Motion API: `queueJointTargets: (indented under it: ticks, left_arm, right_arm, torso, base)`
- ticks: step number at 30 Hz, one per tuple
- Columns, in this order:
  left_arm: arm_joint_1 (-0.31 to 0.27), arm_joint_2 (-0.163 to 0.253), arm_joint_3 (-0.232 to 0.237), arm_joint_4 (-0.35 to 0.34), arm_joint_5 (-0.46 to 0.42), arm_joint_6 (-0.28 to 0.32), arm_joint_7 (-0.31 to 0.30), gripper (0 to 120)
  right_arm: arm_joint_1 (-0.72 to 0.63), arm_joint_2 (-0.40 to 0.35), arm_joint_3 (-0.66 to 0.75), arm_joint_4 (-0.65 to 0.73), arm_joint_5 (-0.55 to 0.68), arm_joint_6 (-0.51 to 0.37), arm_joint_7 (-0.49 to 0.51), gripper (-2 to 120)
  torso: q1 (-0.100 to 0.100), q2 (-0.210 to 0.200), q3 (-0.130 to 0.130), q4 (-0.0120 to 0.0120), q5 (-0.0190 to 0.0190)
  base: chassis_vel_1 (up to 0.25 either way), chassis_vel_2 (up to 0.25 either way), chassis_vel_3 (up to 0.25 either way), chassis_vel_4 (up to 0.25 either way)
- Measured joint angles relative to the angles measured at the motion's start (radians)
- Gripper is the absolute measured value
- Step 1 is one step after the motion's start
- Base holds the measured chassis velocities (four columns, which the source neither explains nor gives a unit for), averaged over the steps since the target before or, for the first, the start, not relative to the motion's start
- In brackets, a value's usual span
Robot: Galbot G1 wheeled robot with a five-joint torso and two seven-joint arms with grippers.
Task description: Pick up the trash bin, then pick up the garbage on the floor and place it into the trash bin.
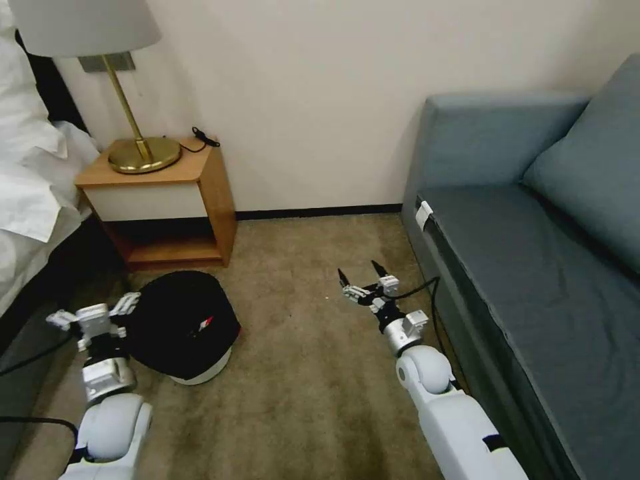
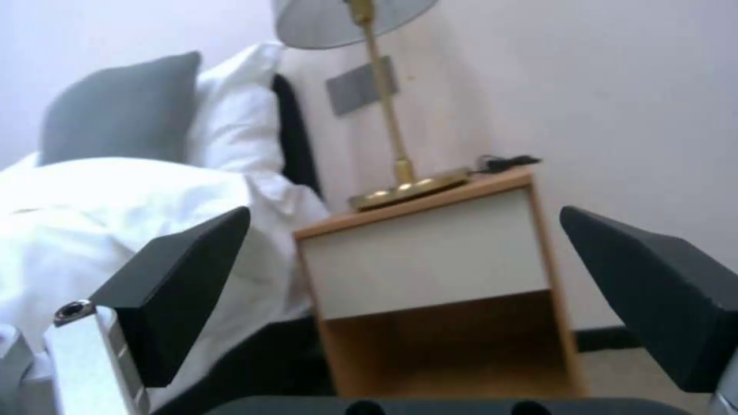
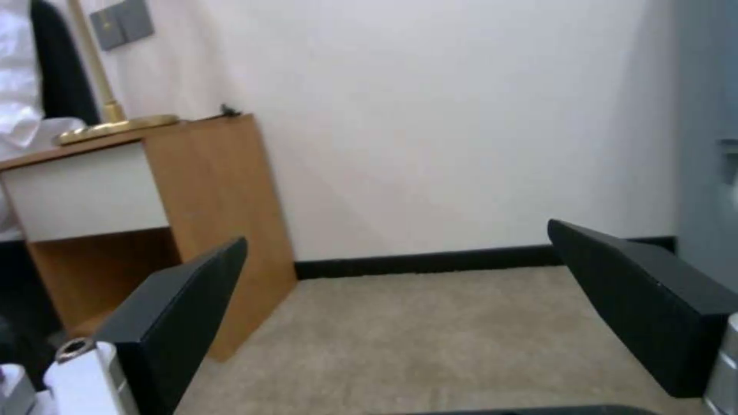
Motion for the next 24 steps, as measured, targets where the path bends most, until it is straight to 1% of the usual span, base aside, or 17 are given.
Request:
queueJointTargets:
  ticks: [3, 4, 5, 7, 8, 10, 24]
  left_arm:
    - [0.002, -0.015, 0.037, -0.002, -0.014, -0.002, 0.015, 100]
    - [0.002, -0.015, 0.037, -0.002, -0.014, -0.002, 0.015, 100]
    - [0.000, -0.018, 0.049, 0.002, -0.017, -0.002, 0.018, 100]
    - [-0.011, -0.025, 0.081, 0.014, -0.032, -0.002, 0.022, 100]
    - [-0.011, -0.025, 0.081, 0.014, -0.032, -0.002, 0.022, 100]
    - [-0.020, -0.028, 0.099, 0.022, -0.044, -0.001, 0.025, 100]
    - [-0.023, -0.028, 0.101, 0.024, -0.052, 0.005, 0.024, 100]
  right_arm:
    - [-0.052, 0.020, 0.046, 0.040, -0.007, 0.012, 0.000, 100]
    - [-0.052, 0.020, 0.046, 0.040, -0.007, 0.012, 0.000, 100]
    - [-0.062, 0.026, 0.054, 0.052, -0.008, 0.012, -0.001, 100]
    - [-0.076, 0.040, 0.066, 0.073, -0.011, 0.012, -0.002, 100]
    - [-0.076, 0.040, 0.066, 0.073, -0.011, 0.012, -0.002, 100]
    - [-0.082, 0.052, 0.075, 0.084, -0.011, 0.012, -0.003, 100]
    - [-0.081, 0.055, 0.076, 0.085, -0.010, 0.011, -0.004, 100]
  torso:
    - [0.000, 0.000, 0.000, -0.0001, 0.0000]
    - [0.000, 0.000, 0.000, -0.0001, 0.0000]
    - [0.000, 0.000, 0.000, -0.0001, 0.0001]
    - [0.000, 0.000, 0.000, -0.0001, 0.0000]
    - [0.000, 0.000, 0.000, -0.0001, 0.0000]
    - [0.000, 0.000, 0.000, -0.0002, -0.0002]
    - [0.000, 0.000, 0.000, 0.0000, -0.0001]
  base:
    - [0.000, 0.000, 0.000, 0.000]
    - [0.000, 0.000, 0.000, 0.000]
    - [0.000, 0.000, 0.000, 0.000]
    - [0.000, 0.000, 0.000, 0.000]
    - [0.000, 0.000, 0.000, 0.000]
    - [0.000, 0.000, 0.000, 0.000]
    - [0.000, 0.000, 0.000, 0.000]
